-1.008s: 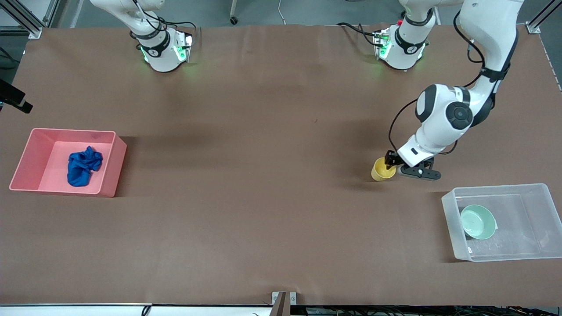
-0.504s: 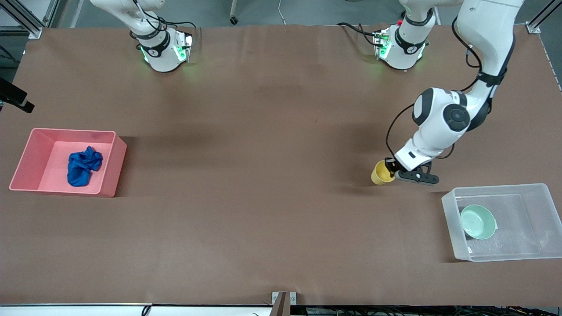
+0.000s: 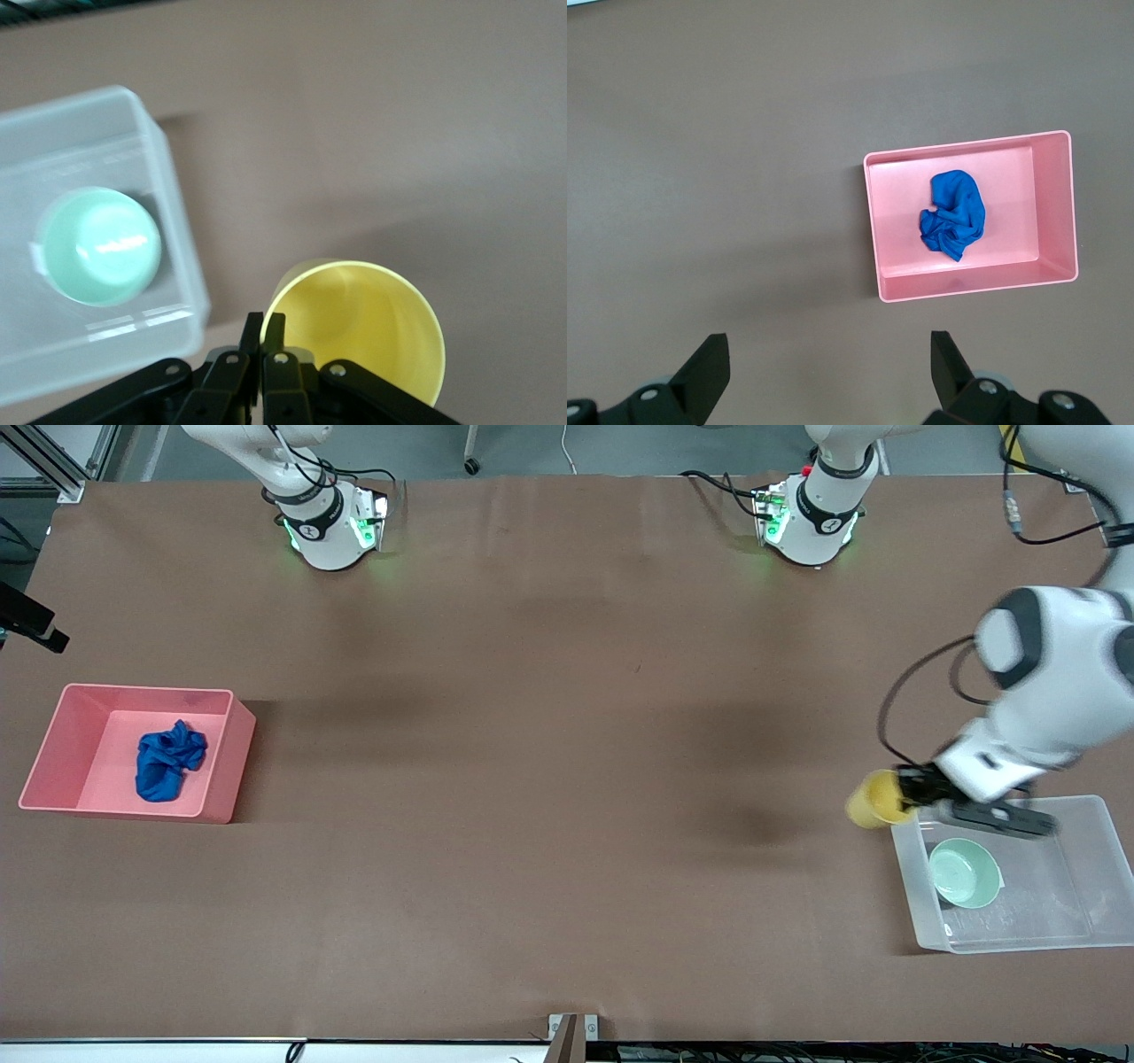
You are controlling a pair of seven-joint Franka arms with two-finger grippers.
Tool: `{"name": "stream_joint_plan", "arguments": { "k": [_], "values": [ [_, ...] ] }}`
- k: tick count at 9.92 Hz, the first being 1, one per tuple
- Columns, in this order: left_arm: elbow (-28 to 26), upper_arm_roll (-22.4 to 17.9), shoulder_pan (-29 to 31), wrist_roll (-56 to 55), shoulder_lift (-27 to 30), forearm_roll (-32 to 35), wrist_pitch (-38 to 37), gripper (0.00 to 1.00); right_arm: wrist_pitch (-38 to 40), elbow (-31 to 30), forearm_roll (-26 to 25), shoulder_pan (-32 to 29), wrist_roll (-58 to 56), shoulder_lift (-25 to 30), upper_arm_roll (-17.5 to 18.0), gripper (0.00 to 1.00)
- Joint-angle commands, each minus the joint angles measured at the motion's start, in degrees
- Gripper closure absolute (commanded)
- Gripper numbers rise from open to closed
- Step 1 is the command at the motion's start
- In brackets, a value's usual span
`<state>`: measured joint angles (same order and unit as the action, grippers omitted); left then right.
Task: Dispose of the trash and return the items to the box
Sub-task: 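Carry the yellow cup with the left gripper into the green bowl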
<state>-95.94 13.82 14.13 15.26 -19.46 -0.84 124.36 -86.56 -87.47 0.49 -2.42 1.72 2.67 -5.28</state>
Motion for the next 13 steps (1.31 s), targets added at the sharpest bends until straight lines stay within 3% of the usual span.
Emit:
{"name": "stream_joint_plan", "arguments": {
  "k": [1, 4, 8, 9, 10, 11, 13],
  "values": [
    [11.79, 0.07, 5.70, 8.69, -12.41, 0.93, -1.05, 1.00, 0.69, 0.37, -0.67, -0.13, -0.40, 0.32, 0.19, 0.00],
    [19.89, -0.99, 9.94, 15.67, -22.70, 0.67, -0.52, 1.00, 0.69, 0.37, -0.67, -0.21, -0.40, 0.32, 0.19, 0.00],
    [19.65, -2.22, 9.95, 14.71, -27.64, 0.58, 4.57, 0.96, 0.69, 0.37, -0.58, -0.13, -0.40, 0.32, 0.10, 0.00],
    [19.39, -2.22, 10.03, 14.45, -27.73, 0.32, 4.66, 0.80, 0.69, 0.37, -0.58, -0.21, -0.40, 0.32, 0.10, 0.00],
    [19.30, -2.22, 9.86, 13.23, -27.39, 0.75, 4.75, 0.33, 0.77, 0.37, -0.58, -0.13, -0.40, 0.32, 0.10, 0.00],
    [19.30, -2.13, 9.86, 11.91, -26.25, 0.93, 4.67, 0.00, 0.77, 0.37, -0.58, -0.21, -0.40, 0.32, 0.10, 0.00],
    [17.91, -1.78, 9.25, 11.90, -21.00, 0.93, 2.31, 0.00, 0.77, 0.28, -0.58, -0.13, -0.40, 0.32, 0.10, 0.00]
  ]
}}
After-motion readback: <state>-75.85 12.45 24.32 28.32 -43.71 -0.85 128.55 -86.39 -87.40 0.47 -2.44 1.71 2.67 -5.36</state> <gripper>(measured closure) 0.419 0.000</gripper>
